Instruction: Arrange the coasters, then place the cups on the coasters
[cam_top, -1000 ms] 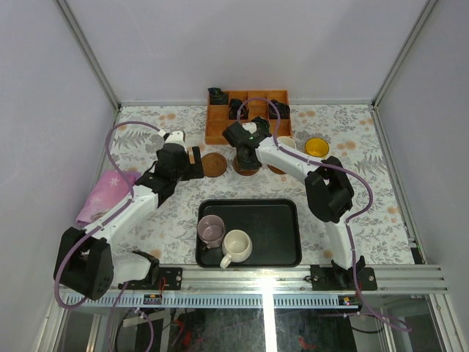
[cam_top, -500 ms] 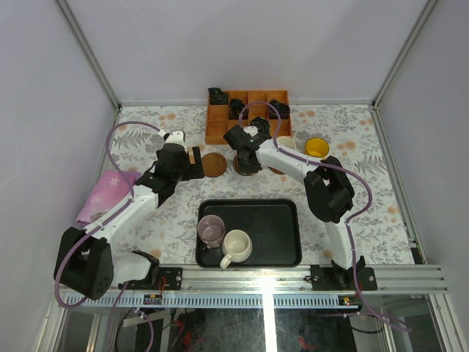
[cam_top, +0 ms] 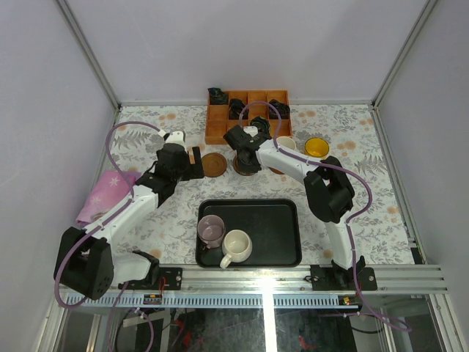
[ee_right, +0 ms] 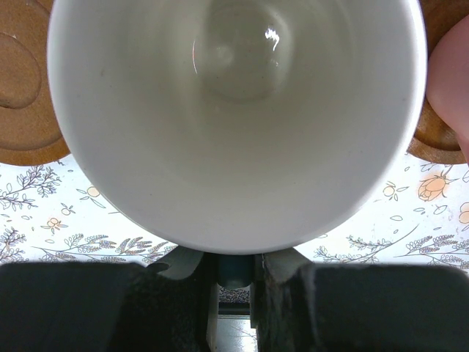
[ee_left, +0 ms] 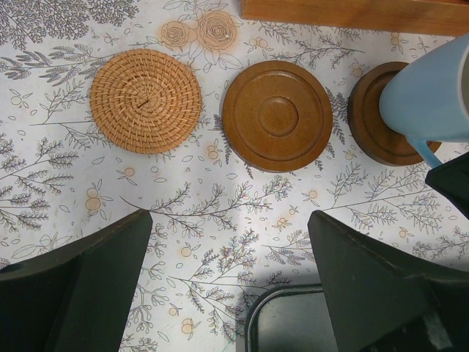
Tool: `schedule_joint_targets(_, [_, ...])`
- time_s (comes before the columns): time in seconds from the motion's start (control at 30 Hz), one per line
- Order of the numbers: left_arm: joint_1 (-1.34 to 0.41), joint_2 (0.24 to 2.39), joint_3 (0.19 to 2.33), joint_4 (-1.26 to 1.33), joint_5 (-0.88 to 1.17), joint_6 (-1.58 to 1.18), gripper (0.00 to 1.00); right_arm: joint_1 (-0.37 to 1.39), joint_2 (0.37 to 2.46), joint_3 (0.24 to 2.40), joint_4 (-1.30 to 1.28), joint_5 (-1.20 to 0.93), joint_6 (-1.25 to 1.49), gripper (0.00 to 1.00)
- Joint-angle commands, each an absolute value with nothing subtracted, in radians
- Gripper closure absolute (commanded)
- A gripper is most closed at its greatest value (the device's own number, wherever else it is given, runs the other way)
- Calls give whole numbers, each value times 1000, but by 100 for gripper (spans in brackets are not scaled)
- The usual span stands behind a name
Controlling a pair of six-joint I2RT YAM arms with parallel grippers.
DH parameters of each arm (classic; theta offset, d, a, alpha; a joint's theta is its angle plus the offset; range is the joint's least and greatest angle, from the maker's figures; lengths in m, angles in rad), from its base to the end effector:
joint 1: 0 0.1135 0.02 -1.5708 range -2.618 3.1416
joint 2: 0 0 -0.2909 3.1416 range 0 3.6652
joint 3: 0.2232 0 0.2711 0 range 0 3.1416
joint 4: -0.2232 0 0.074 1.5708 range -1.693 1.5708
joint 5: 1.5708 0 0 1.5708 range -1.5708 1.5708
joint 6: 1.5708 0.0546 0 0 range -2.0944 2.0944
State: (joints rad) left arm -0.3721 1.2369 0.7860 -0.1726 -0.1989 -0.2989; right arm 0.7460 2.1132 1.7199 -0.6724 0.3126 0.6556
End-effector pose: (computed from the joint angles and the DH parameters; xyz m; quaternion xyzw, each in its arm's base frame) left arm 0.2762 -0.0962 0.2527 -0.0128 0.8866 -0.0660 0.4577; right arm 0.3774 0.3259 0.2065 -0.0044 0.9573 0.0440 0.2859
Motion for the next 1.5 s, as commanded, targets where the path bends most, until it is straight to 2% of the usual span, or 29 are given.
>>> schedule_joint_targets(0.0, [-367, 1247, 789, -138, -209, -283, 12, 742, 2030, 1735, -661, 334, 668, 100])
schedule_joint_targets(0.77, [-370, 1252, 776, -122, -197, -288, 12, 743, 1981, 1752, -659, 370, 666, 100])
schedule_joint_targets(1.47, [-375, 1256, 768, -116, -207, -289, 12, 744, 2003, 1733, -664, 310, 681, 100])
